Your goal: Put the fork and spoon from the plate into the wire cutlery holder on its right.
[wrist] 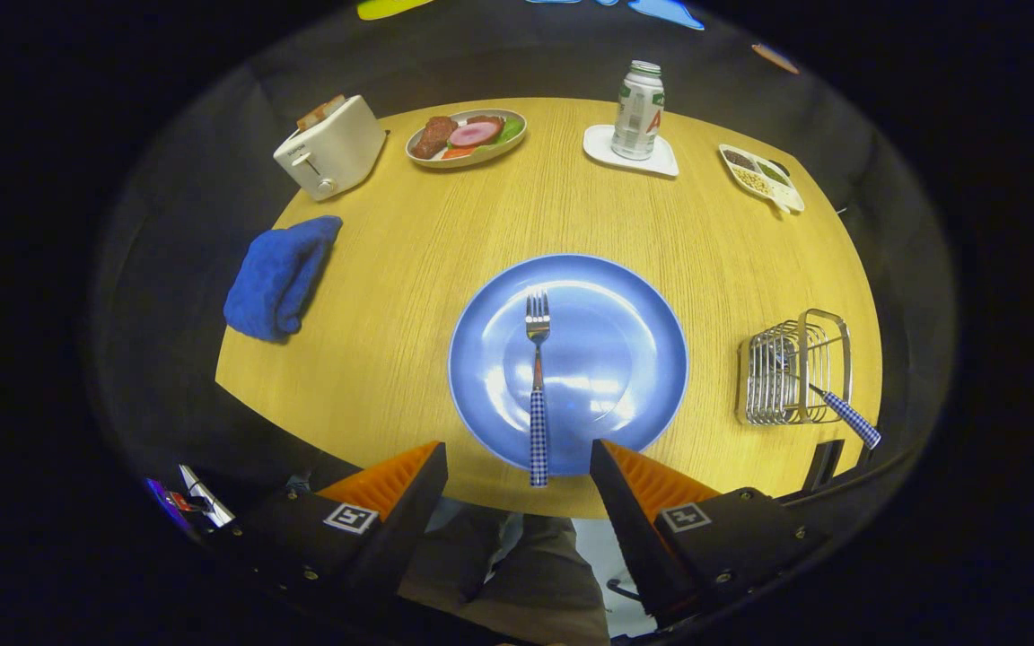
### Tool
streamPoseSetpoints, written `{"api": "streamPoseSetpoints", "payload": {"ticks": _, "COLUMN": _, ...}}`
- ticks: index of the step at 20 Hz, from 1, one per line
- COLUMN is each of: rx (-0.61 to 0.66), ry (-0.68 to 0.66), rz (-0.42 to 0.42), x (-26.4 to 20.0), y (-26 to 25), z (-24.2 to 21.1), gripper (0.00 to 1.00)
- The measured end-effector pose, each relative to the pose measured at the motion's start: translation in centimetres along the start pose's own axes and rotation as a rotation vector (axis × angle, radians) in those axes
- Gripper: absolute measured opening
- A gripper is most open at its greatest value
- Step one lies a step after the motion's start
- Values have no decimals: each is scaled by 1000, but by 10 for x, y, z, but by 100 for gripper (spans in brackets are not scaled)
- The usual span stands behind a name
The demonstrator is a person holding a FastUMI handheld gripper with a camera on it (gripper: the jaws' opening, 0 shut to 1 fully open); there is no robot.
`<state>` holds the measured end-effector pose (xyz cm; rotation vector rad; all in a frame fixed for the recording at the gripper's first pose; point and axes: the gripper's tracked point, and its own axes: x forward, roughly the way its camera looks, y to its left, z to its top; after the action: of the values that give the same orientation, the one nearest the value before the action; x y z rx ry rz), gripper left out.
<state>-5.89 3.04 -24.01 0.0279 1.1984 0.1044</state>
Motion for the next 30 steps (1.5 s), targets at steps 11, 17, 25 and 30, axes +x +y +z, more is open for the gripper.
{"api": "streamPoseSetpoints", "payload": {"ticks": 11, "rx": -15, "ry": 109, "rz": -76, "x": 52, "y": -9, "z": -9, "gripper": 82}}
{"api": "streamPoseSetpoints", "payload": {"ticks": 17, "rx": -18, "ry": 160, "rz": -75, "x": 63, "y": -14, "z": -12, "gripper": 34}}
{"api": "streamPoseSetpoints", "payload": {"ticks": 25, "rx": -29, "ry": 171, "rz": -66, "x": 71, "y": -15, "z": -10, "gripper": 6}}
{"api": "streamPoseSetpoints", "payload": {"ticks": 30, "rx": -83, "ry": 195, "rz": -83, "x": 63, "y": -21, "z": -6, "gripper": 6}}
